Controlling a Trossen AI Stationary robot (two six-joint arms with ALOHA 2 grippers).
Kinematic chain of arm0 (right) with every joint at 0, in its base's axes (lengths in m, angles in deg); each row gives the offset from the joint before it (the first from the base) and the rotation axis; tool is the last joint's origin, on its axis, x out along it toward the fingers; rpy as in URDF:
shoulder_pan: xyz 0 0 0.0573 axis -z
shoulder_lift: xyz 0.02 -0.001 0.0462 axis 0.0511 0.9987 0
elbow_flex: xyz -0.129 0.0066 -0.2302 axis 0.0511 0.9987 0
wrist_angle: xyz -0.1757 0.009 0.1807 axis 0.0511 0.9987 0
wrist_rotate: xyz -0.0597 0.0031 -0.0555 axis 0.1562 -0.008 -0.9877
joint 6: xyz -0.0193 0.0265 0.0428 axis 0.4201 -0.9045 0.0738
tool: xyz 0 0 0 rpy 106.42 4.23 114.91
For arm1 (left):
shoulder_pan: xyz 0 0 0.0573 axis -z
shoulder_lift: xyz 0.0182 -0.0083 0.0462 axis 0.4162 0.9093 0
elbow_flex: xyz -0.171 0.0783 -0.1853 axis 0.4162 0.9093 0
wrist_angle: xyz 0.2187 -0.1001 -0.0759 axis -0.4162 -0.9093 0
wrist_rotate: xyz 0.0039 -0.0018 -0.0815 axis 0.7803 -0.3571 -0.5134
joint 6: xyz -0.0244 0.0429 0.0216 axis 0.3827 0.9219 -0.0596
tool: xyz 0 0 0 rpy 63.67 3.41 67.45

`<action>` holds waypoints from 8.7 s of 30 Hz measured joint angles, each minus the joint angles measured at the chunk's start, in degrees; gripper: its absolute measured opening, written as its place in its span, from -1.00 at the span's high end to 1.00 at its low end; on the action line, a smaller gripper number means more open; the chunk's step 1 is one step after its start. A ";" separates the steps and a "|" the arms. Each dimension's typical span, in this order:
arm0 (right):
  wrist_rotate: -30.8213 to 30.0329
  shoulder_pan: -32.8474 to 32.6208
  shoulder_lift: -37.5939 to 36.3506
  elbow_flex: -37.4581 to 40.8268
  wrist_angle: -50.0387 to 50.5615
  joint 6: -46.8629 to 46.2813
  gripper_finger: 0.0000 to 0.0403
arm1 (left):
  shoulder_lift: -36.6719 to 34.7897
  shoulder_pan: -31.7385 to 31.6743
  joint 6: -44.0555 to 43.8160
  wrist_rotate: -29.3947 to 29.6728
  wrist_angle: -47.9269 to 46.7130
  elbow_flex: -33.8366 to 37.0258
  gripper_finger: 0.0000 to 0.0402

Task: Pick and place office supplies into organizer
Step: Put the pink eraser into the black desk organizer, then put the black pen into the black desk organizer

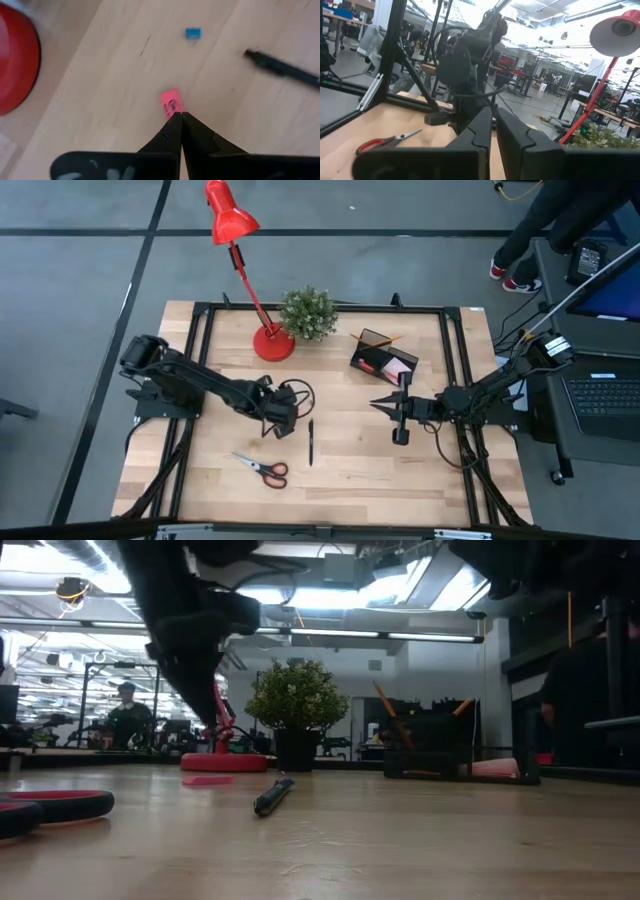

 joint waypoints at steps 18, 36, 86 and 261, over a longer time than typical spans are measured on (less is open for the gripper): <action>0.01 -0.01 0.02 0.02 2.52 -0.41 0.85 | 2.26 -0.35 -6.97 -5.06 -1.05 -3.92 0.58; 0.01 -0.01 0.02 0.02 2.72 -3.72 0.85 | 8.51 -5.20 -10.80 -8.58 -2.05 -3.81 0.23; 0.02 0.00 0.00 0.02 3.77 -3.69 0.85 | 9.55 -6.14 6.95 -15.14 -1.21 -3.54 0.68; 0.03 -3.48 0.02 0.02 5.59 -6.86 0.85 | -6.53 -9.75 49.86 -14.84 36.91 -3.63 0.74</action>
